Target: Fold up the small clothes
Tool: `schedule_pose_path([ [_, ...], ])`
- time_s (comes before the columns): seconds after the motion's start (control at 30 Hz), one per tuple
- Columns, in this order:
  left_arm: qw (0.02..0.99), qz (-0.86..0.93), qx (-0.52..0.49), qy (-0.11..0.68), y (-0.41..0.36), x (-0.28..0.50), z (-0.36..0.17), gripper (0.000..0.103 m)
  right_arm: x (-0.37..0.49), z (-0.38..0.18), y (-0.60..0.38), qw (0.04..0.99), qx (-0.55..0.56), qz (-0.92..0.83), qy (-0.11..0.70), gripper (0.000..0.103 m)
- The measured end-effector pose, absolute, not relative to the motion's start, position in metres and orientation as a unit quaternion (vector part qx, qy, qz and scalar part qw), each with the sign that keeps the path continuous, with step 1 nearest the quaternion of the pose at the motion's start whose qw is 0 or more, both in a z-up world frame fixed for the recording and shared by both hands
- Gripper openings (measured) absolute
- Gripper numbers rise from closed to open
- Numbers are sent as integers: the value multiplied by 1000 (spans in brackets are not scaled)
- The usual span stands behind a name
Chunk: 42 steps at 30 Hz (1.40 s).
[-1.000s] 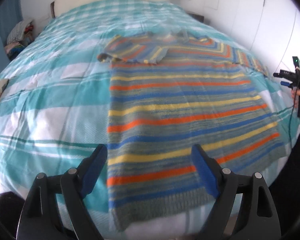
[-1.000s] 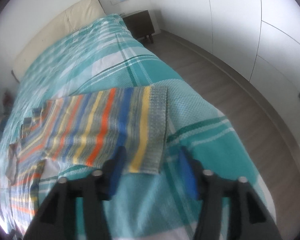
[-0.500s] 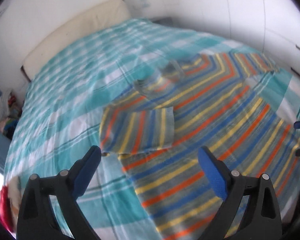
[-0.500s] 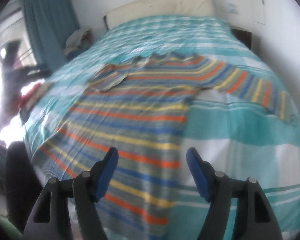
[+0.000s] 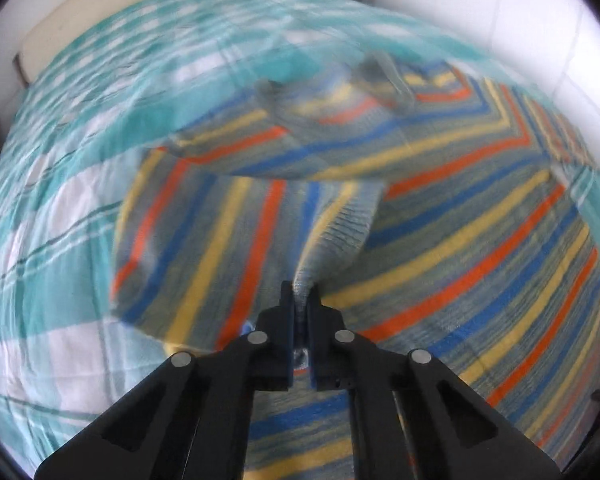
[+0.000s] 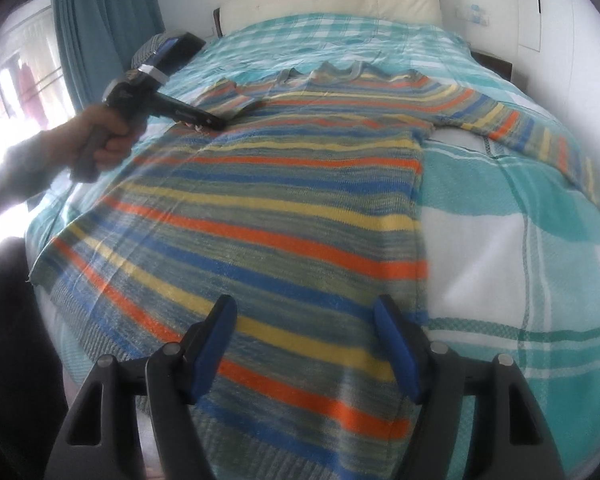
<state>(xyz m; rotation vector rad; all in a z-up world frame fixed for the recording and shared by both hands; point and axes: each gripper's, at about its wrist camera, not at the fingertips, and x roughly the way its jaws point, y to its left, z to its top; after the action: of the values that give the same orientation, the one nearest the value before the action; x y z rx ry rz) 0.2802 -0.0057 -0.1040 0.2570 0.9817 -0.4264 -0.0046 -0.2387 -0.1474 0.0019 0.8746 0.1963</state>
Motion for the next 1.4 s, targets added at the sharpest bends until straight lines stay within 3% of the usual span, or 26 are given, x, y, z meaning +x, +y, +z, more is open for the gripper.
schedule_pose_path([
  [0.17, 882, -47, -173, 437, 173, 290, -62, 3, -9, -148, -237, 904, 3, 91, 418, 70],
  [0.33, 840, 84, -261, 467, 285, 264, -99, 2, -7, -150, -235, 903, 1, 92, 420, 74],
  [0.73, 824, 73, -340, 447, 307, 240, -157, 2, -5, -157, -228, 905, -16, 83, 417, 78],
  [1.13, 824, 68, -357, 435, 316, 237, -157, 10, -4, -158, -228, 904, -33, 91, 416, 81],
  [1.2, 824, 97, -356, 429, 324, 230, -151, 7, -6, -157, -228, 904, -34, 92, 417, 81],
  [1.27, 824, 130, -353, 423, 333, 220, -143, 15, -9, -155, -231, 904, -33, 92, 417, 81],
  [1.33, 829, 170, -335, 413, 337, 209, -129, 45, -13, -149, -236, 906, -23, 89, 413, 81],
  [1.4, 843, 195, -300, 402, 332, 199, -109, 63, -17, -137, -247, 914, -5, 80, 397, 81],
])
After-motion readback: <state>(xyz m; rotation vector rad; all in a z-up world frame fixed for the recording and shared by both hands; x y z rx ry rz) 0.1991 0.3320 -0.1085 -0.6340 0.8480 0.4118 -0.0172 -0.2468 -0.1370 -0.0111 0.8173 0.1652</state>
